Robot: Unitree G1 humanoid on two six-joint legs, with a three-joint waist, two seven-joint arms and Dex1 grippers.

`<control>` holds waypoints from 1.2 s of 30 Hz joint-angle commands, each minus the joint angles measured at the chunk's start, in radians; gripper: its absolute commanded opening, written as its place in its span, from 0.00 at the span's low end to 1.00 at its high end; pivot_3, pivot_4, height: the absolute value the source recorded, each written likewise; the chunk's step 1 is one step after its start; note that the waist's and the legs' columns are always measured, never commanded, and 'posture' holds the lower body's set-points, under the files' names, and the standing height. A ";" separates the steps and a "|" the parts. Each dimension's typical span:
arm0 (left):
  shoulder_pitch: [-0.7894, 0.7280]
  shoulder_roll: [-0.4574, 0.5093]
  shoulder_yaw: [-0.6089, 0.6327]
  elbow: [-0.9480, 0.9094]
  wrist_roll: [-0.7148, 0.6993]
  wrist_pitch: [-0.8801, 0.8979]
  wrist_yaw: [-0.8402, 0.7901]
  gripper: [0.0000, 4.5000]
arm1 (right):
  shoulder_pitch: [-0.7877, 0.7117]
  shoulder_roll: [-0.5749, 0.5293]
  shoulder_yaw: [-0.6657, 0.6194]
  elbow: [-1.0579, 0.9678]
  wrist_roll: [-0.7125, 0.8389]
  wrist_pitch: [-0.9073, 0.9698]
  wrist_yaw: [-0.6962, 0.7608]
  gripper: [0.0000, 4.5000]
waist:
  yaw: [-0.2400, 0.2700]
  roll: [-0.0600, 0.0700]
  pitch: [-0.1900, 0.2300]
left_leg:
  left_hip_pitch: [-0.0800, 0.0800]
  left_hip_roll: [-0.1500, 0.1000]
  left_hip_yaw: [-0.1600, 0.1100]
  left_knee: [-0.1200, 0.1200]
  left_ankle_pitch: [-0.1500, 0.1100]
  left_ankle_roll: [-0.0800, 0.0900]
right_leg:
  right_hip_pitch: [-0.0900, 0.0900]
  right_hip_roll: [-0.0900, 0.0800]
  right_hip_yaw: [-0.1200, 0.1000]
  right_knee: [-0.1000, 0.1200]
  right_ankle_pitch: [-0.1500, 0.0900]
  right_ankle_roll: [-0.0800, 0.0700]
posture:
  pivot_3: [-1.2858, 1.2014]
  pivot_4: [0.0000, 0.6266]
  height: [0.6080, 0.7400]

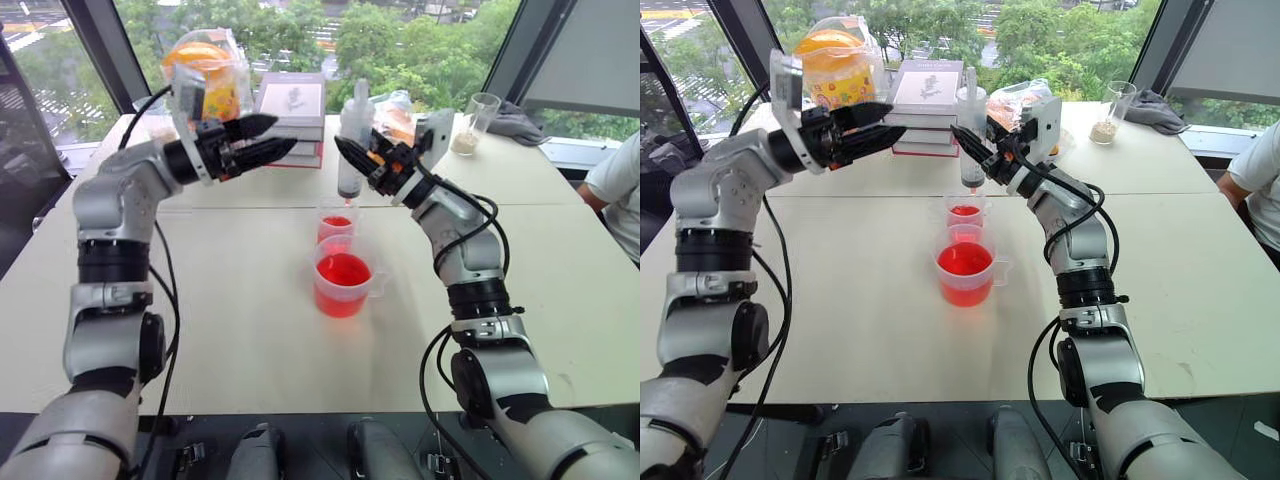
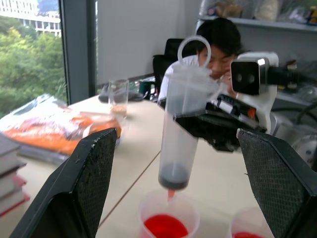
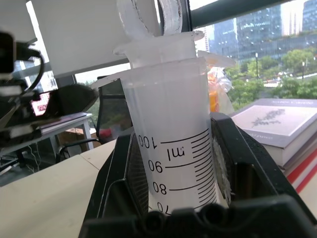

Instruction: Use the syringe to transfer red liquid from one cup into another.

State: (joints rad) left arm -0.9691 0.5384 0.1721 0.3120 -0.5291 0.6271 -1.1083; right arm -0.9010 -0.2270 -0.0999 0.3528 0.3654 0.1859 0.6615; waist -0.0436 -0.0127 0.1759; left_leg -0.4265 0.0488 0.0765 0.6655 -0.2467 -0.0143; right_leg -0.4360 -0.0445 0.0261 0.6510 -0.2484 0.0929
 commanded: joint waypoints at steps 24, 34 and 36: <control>0.317 -0.004 -0.031 -0.440 -0.136 0.129 0.165 0.88 | -0.194 -0.597 0.208 0.444 -0.144 0.940 -0.012 0.31 | -0.001 0.000 0.000 | 0.000 -0.001 0.002 -0.002 0.000 0.000 | -0.002 0.000 0.002 -0.003 0.000 0.000 | 0.52 0.24 1.00; 0.345 0.030 -0.023 -0.494 -0.190 0.173 0.163 0.89 | -0.234 -0.562 0.166 0.594 -0.189 0.837 0.056 0.99 | 0.000 0.000 0.000 | -0.001 -0.001 0.002 -0.002 0.000 0.000 | -0.001 0.000 0.002 -0.003 0.000 0.000 | 0.52 0.24 1.00; 0.348 0.037 -0.020 -0.498 -0.197 0.177 0.167 0.89 | -0.239 -0.572 0.161 0.559 -0.189 0.842 0.074 0.99 | 0.000 0.000 0.000 | -0.001 -0.001 0.002 -0.002 0.000 0.000 | -0.002 0.000 0.002 -0.003 0.000 0.000 | 0.52 0.24 1.00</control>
State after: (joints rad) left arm -0.6205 0.5607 0.1321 -0.1514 -0.7023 0.8023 -0.9423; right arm -1.1002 -0.7722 0.0889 0.9613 0.1789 1.0352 0.7176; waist -0.0435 -0.0126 0.1760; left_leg -0.4270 0.0478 0.0786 0.6637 -0.2469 -0.0139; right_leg -0.4376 -0.0440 0.0286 0.6483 -0.2485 0.0926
